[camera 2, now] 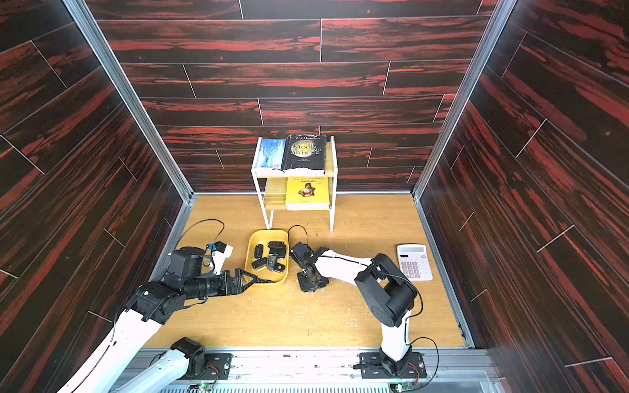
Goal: Place the car key into the storage box
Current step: Pick up the car key from the center of the board.
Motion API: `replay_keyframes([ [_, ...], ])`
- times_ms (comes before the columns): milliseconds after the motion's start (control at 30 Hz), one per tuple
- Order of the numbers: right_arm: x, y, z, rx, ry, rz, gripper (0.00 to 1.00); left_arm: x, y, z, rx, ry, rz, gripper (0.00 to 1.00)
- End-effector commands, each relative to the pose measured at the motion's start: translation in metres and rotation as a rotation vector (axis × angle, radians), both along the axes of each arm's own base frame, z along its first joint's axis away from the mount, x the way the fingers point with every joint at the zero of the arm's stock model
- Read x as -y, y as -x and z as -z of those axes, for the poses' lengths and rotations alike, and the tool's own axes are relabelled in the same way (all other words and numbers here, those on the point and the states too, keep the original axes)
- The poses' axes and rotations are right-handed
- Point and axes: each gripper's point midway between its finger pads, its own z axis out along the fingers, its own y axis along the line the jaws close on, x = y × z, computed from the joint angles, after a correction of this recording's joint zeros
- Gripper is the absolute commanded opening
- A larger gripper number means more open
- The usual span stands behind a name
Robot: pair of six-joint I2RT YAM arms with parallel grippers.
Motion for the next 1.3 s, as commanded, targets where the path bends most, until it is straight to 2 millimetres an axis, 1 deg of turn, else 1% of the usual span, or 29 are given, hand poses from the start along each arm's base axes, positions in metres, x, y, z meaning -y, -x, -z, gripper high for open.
replay_keyframes([
  [0,-0.002,0.003,0.006,-0.019,0.009,-0.009,0.31,0.004,-0.005,0.002,-0.005,-0.001,0.022,1.0],
  [100,-0.002,0.003,-0.006,-0.004,-0.008,-0.014,0.29,0.011,-0.006,-0.003,0.035,-0.002,0.066,1.0],
  [133,-0.003,0.002,-0.014,0.006,-0.024,-0.018,0.29,0.013,-0.005,-0.007,0.073,-0.022,0.096,1.0],
  [233,-0.007,0.003,-0.041,0.02,-0.101,-0.04,0.26,0.025,-0.01,-0.032,0.244,-0.056,0.151,1.0],
  [300,-0.006,0.003,-0.061,0.017,-0.168,-0.035,0.25,0.037,-0.01,-0.045,0.342,-0.081,0.213,1.0],
  [333,-0.006,0.004,-0.068,0.007,-0.202,-0.036,0.25,0.047,-0.013,-0.058,0.425,-0.076,0.238,1.0],
  [400,-0.006,0.006,-0.084,-0.019,-0.289,-0.036,0.24,0.063,-0.013,-0.07,0.523,-0.082,0.303,1.0],
  [500,-0.006,0.01,-0.107,-0.043,-0.402,-0.043,0.25,0.086,-0.003,-0.079,0.661,-0.092,0.458,1.0],
  [600,-0.004,0.015,-0.128,-0.058,-0.5,-0.048,0.26,0.109,0.013,-0.078,0.861,-0.115,0.617,1.0],
  [633,-0.002,0.018,-0.135,-0.067,-0.538,-0.049,0.27,0.116,0.019,-0.074,0.926,-0.135,0.668,1.0],
  [667,-0.001,0.02,-0.141,-0.075,-0.573,-0.05,0.27,0.119,0.021,-0.069,0.972,-0.156,0.691,1.0],
  [767,0.003,0.028,-0.168,-0.093,-0.706,-0.055,0.28,0.133,0.022,-0.054,1.029,-0.187,0.772,1.0],
  [833,0.007,0.034,-0.19,-0.097,-0.804,-0.068,0.28,0.145,0.024,-0.045,1.073,-0.209,0.825,1.0],
  [967,0.014,0.045,-0.229,-0.097,-0.939,-0.096,0.3,0.162,0.015,-0.038,1.141,-0.241,0.843,1.0],
  [1067,0.013,0.058,-0.248,-0.115,-1.011,-0.128,0.3,0.176,0.005,-0.037,1.177,-0.255,0.849,1.0],
  [1133,0.013,0.064,-0.255,-0.117,-1.038,-0.141,0.31,0.186,-0.001,-0.04,1.195,-0.247,0.851,1.0],
  [1267,0.02,0.069,-0.258,-0.115,-1.06,-0.137,0.31,0.204,-0.014,-0.051,1.254,-0.24,0.817,1.0],
])
